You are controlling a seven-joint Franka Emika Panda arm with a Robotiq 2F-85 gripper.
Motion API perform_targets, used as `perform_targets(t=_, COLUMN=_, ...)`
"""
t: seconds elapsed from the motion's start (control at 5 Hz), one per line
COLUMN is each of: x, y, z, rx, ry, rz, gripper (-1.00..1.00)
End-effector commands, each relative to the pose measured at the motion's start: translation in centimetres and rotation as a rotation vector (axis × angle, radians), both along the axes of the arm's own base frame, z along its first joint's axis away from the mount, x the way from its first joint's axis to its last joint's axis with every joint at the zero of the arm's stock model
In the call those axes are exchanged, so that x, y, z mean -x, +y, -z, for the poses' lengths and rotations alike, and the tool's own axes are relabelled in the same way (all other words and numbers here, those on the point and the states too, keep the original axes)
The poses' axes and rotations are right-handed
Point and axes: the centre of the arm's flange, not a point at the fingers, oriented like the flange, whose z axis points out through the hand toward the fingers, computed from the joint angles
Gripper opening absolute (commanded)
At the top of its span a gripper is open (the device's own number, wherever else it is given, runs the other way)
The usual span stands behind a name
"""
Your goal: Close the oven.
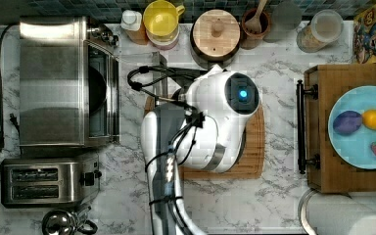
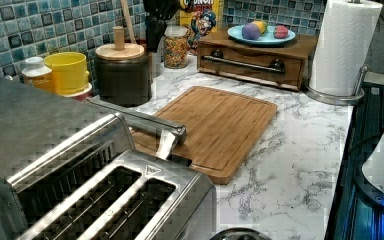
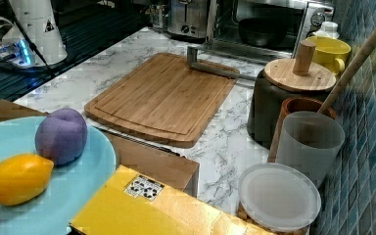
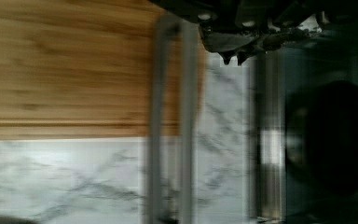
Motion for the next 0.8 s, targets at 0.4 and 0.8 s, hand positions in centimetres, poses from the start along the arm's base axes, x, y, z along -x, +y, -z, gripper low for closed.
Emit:
perform_targets(t=0.4, x=-2.6, y=-11.7, z=6.2, rx=-0.255, ry=-0.133, rz=0.095, gripper=-1.00)
perform_targets(t=0.8, x=-4.7, y=-5.4, z=10.4, rx=-0.210, ry=-0.110, rz=-0.044, gripper=-1.00)
